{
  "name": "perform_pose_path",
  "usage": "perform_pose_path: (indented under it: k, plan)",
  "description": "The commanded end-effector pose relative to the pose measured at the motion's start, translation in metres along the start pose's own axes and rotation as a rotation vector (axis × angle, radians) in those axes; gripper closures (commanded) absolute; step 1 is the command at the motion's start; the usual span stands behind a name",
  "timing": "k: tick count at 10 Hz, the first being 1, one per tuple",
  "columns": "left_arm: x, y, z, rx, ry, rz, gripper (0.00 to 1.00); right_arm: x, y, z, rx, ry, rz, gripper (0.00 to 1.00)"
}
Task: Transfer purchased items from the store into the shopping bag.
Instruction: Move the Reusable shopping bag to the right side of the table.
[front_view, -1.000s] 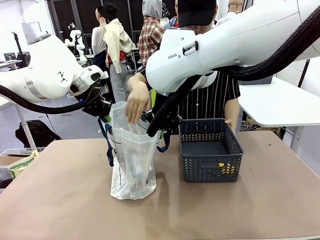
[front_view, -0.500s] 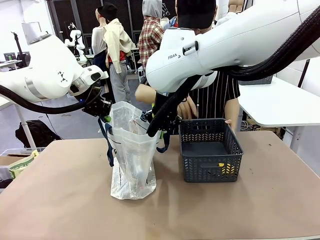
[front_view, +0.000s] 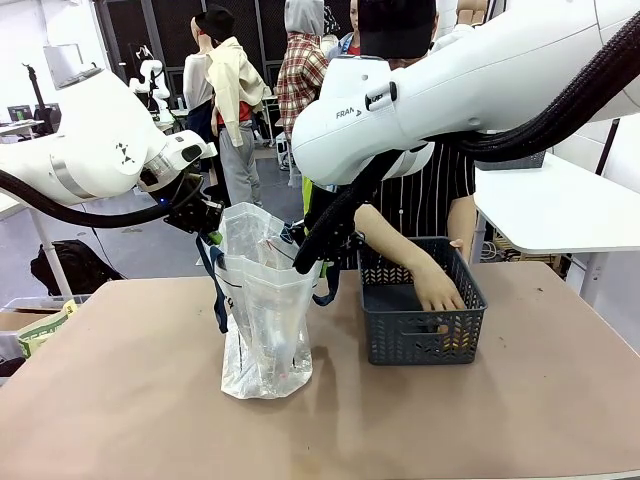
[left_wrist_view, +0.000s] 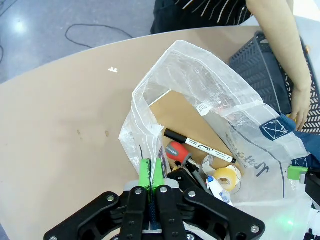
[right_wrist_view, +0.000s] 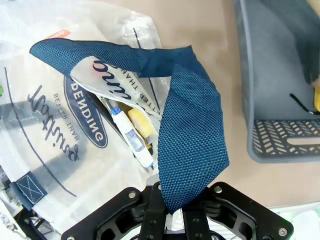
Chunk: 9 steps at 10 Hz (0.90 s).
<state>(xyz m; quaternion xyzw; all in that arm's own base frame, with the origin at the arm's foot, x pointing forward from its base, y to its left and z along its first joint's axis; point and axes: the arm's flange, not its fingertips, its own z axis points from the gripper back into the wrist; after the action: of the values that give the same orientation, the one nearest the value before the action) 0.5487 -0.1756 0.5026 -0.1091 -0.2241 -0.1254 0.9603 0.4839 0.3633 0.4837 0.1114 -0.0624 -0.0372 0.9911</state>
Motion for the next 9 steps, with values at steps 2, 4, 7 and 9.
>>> perform_pose_path:
  k: [2,4,7,9]
  plan:
    - [-0.0009,0.0006,0.0003,0.007,0.002,-0.001,1.0,-0.0008,-0.0008,0.0003,-0.001,-0.001,-0.001,1.0]
    - [-0.0009,0.0006,0.0003,0.007,0.002,-0.001,1.0,-0.0008,-0.0008,0.0003,-0.001,-0.001,-0.001,1.0]
    - [-0.0009,0.0006,0.0003,0.007,0.002,-0.001,1.0,-0.0008,-0.0008,0.0003,-0.001,-0.001,-0.001,1.0]
    - [-0.0009,0.0006,0.0003,0.007,0.002,-0.001,1.0,-0.0008,-0.0008,0.0003,-0.001,-0.001,-0.001,1.0]
